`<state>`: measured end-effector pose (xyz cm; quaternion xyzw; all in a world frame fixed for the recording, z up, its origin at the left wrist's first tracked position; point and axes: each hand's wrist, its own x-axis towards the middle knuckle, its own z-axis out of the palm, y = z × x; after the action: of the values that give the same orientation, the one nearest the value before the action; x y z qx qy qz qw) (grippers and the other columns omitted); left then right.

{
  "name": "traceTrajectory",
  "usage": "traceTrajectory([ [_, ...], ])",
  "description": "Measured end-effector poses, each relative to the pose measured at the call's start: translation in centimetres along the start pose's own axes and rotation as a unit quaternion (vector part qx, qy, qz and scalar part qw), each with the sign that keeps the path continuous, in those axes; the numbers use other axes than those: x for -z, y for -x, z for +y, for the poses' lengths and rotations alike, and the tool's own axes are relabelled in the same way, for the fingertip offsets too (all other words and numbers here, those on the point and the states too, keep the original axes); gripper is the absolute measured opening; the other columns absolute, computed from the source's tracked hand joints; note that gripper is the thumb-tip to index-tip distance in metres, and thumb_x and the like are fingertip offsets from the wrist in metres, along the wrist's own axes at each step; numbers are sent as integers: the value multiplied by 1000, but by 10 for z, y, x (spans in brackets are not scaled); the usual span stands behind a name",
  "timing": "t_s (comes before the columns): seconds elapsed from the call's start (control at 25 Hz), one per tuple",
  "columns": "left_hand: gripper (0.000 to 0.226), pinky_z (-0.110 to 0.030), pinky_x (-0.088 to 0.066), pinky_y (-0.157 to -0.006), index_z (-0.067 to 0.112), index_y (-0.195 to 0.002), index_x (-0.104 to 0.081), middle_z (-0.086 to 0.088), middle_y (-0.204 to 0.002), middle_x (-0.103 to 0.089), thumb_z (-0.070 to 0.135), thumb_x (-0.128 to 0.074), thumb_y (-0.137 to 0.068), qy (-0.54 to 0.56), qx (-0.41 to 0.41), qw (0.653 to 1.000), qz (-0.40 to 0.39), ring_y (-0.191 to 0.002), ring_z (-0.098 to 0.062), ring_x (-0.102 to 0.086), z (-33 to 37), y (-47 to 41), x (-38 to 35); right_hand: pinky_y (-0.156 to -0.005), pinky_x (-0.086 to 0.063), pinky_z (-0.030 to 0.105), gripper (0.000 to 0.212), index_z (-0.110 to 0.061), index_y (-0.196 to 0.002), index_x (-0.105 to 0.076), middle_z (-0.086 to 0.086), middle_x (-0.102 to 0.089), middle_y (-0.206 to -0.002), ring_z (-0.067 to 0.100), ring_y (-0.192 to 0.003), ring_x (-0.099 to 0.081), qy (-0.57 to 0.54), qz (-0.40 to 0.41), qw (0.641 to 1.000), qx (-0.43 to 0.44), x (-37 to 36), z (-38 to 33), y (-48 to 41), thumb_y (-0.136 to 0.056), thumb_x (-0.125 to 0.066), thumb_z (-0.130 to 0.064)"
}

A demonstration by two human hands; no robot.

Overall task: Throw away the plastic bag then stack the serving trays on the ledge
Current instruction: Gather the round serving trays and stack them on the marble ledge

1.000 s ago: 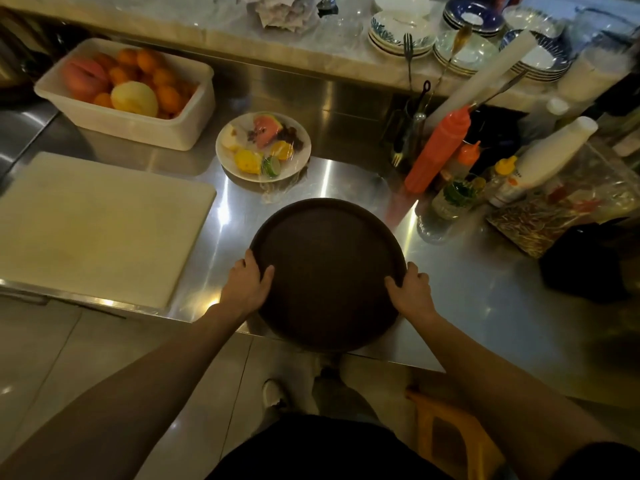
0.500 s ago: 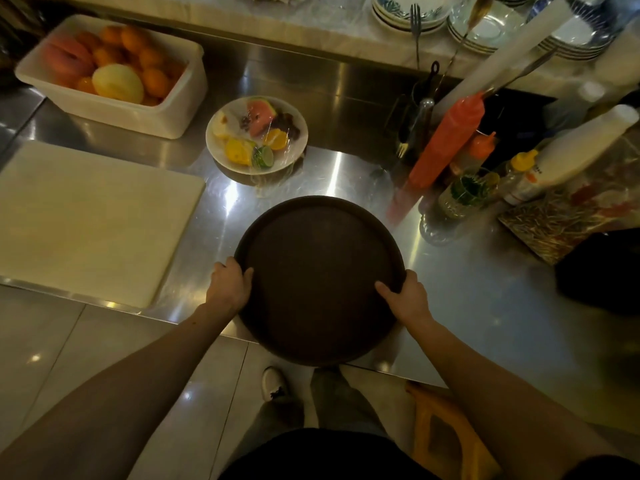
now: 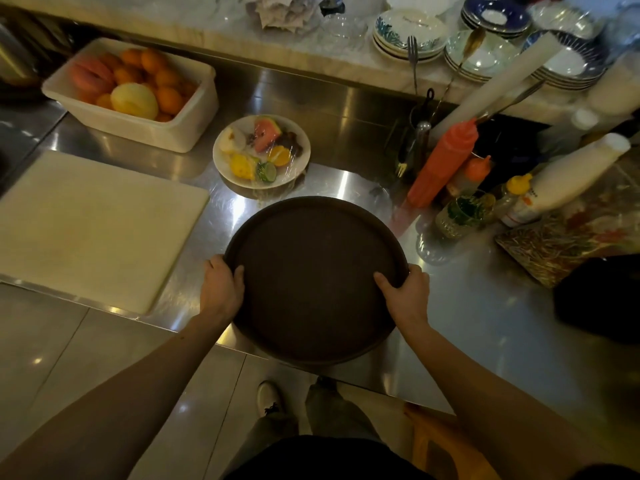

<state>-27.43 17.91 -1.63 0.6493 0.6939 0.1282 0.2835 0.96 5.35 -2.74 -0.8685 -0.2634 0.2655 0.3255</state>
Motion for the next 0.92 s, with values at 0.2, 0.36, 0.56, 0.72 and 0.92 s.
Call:
traceTrajectory([
  [0.2, 38, -45, -42, -94, -5, -124, -48, -27, -125, -49, 17, -56, -94, 49, -13, 996, 73, -113, -41, -50, 10, -1, 21, -92, -43, 30, 63, -11, -130, -47, 8, -45, -126, 23, -114, -51, -18, 3, 999, 47, 11, -29, -4, -82, -73, -42],
  [0.36, 42, -44, -42, -97, -3, -128, -46, -24, -128, -45, 19, -58, -94, 86, -6, 988, 125, -110, -39, -53, 12, 2, 40, -93, -38, 27, 64, -13, -133, -45, 7, -45, -130, 19, -118, -47, -32, 5, 995, 95, 18, -60, -6, -83, -72, -42],
  [0.56, 44, -38, -42, -96, -1, -130, -47, -21, -131, -47, 21, -58, -93, 107, 37, 974, 196, -115, -34, -52, 2, 13, 76, -97, -44, 34, 61, -13, -131, -47, 6, -46, -127, 17, -113, -47, -38, -19, 988, 150, 1, -99, -2, -82, -72, -42],
  [0.72, 40, -31, -43, -88, 3, -126, -47, -16, -129, -49, 21, -59, -93, 127, 83, 954, 257, -115, -29, -53, -39, 26, 120, -94, -47, 33, 61, -11, -129, -50, 8, -48, -125, 13, -104, -45, -32, -62, 980, 188, -39, -142, 21, -82, -72, -42],
  [0.92, 42, -37, -48, -94, 7, -128, -46, -14, -129, -52, 21, -60, -92, 166, 136, 926, 311, -116, -27, -54, -118, 48, 180, -90, -42, 27, 61, -12, -131, -49, 8, -49, -127, 18, -109, -51, -38, -102, 962, 248, -102, -200, 83, -82, -74, -39],
])
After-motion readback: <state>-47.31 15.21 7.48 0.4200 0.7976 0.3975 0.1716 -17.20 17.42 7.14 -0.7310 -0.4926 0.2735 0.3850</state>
